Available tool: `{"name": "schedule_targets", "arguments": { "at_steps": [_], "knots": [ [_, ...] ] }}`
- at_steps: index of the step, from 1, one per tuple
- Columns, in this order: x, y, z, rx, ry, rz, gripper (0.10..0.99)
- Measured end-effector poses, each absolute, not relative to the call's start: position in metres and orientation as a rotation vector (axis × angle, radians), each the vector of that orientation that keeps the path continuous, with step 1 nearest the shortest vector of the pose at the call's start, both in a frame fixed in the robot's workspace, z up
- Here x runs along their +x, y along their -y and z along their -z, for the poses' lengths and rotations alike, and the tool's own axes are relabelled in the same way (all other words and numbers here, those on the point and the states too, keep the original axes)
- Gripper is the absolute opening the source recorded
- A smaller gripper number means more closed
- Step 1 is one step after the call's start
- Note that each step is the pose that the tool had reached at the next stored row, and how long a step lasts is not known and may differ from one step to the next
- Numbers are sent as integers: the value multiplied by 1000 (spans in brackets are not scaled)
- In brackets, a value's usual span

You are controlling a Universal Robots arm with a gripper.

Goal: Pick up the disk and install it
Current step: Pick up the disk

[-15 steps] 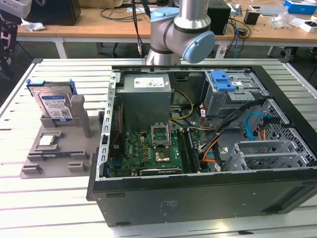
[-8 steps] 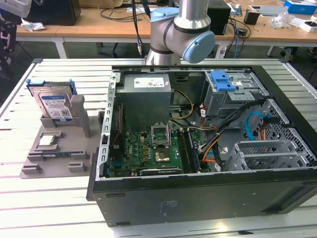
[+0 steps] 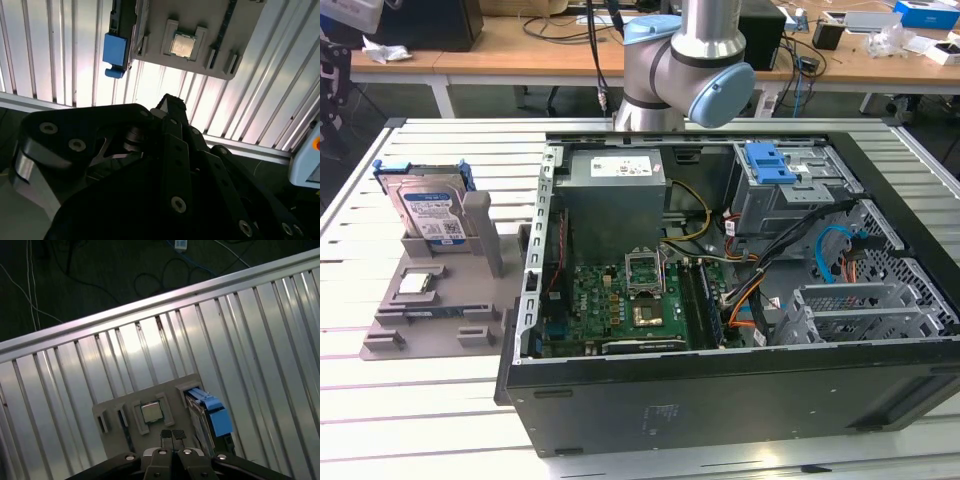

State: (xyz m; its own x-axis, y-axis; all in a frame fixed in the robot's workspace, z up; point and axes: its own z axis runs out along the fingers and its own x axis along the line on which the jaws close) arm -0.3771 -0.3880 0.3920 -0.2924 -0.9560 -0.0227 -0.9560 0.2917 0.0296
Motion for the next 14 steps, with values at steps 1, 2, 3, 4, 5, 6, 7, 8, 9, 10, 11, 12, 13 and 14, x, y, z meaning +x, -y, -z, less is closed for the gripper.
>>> {"name": "schedule_targets", "arguments": {
  "at_steps": [1,2,3,4,5,6,7,8,9,10,11,12,13,14],
  "knots": [
    [-377,388,-392,-1876,-2519,-59,106],
    [-377,388,-392,-1882,-2514,-59,106],
    [-377,388,-392,-1889,-2509,-59,106],
    [-377,388,-392,-1895,-2505,-58,106],
    [-377,388,-392,-1905,-2497,-58,106],
    [-377,388,-392,-1911,-2493,-59,106],
    [-377,388,-392,-1917,-2488,-59,106],
    [-377,388,-392,-1923,-2484,-59,106],
    [-377,388,-392,-1930,-2479,-59,106],
    [-377,388,-392,-1943,-2468,-59,106],
    [-377,388,-392,-1949,-2464,-59,106],
    [-377,388,-392,-1955,-2459,-59,106],
    [-377,388,-392,-1961,-2454,-59,106],
    [-377,388,-392,-1967,-2450,-59,106]
  ]
}}
